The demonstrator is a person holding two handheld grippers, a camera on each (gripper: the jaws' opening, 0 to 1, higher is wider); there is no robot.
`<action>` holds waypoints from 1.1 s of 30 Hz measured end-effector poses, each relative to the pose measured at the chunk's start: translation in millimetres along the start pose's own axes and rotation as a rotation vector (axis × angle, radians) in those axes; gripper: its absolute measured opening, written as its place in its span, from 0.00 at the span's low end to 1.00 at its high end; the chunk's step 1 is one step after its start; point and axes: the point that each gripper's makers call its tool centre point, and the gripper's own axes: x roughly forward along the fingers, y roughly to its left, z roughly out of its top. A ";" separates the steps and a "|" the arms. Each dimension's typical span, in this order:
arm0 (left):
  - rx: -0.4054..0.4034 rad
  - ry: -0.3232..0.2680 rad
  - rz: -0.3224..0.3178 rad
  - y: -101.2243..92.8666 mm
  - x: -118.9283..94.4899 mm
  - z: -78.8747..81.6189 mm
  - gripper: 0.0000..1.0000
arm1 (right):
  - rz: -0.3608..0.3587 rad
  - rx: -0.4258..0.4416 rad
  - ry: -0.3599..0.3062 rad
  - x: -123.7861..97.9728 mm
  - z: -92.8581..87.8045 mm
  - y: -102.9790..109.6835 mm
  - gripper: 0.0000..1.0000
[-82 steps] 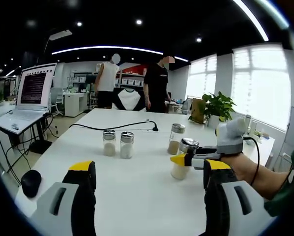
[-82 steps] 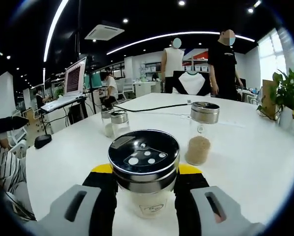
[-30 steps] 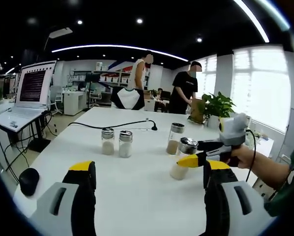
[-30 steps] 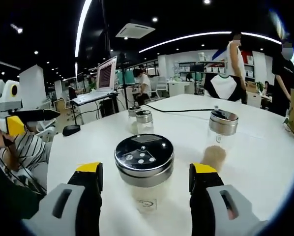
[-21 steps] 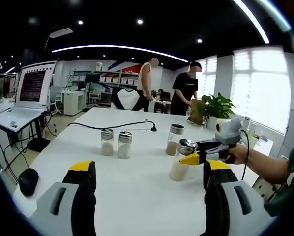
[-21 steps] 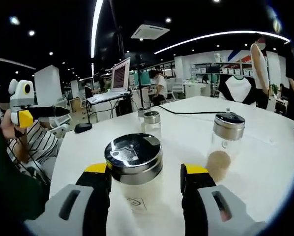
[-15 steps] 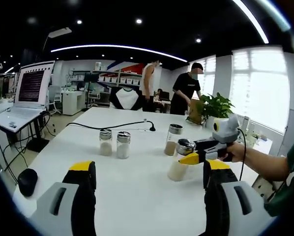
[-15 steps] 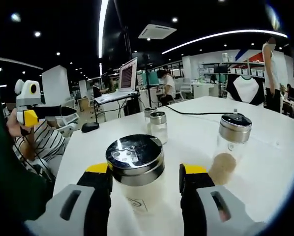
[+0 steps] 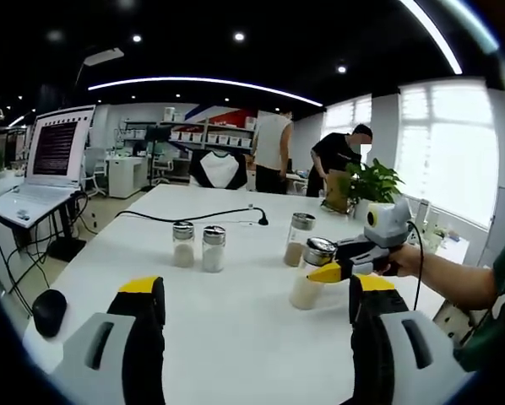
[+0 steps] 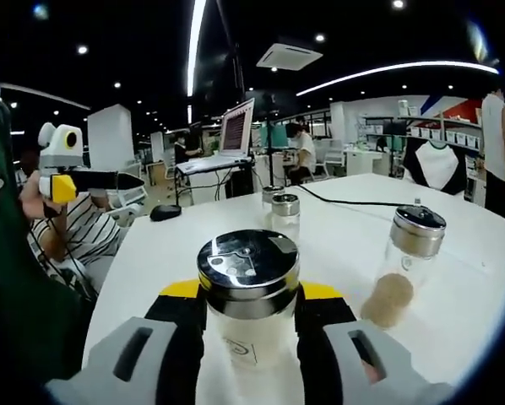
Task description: Rotate the seasoning bottle until the label or dispensing opening points toward the visible target arrow and the bottle remains upright within the marked orientation range
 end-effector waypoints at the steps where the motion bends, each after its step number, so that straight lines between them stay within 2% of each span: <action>1: -0.001 0.000 0.001 0.3 -0.1 -0.2 0.95 | -0.001 -0.003 0.000 0.0 0.0 -0.2 0.40; 18: -0.002 0.000 0.003 0.7 1.4 1.1 0.95 | -0.080 0.012 -0.007 1.5 -0.3 -2.4 0.39; 33: -0.008 0.010 -0.004 -0.2 3.7 -4.2 0.95 | -0.214 0.055 0.017 2.1 -1.6 -3.5 0.39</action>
